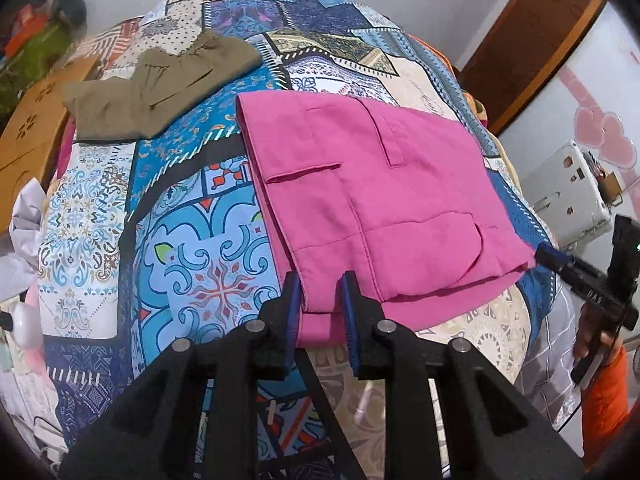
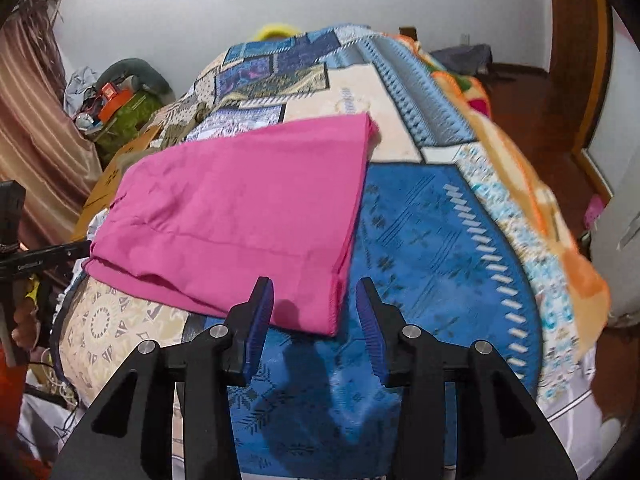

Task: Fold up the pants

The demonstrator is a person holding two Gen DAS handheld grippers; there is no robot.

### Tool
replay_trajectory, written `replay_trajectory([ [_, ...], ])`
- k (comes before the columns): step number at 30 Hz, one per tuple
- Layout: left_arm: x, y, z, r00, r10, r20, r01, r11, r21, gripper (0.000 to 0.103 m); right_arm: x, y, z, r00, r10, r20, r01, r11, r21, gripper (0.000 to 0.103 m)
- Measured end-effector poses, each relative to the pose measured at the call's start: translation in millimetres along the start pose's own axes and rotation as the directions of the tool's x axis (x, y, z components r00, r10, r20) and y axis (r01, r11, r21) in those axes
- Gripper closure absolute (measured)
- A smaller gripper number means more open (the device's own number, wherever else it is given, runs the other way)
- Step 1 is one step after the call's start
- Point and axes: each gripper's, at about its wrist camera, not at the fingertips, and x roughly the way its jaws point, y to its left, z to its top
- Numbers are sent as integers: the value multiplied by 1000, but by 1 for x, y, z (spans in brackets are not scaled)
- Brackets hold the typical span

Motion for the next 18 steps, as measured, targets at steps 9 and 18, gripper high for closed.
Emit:
replay_trajectory([
  [9, -26, -16, 4, 993, 83, 88, -90, 992, 85, 95, 22, 9, -5, 998, -16, -59, 13, 999, -45, 85],
  [18, -54, -23, 1, 985, 108, 134, -126, 983, 134, 95, 25, 11, -4, 997, -31, -69, 26, 997, -79, 88],
])
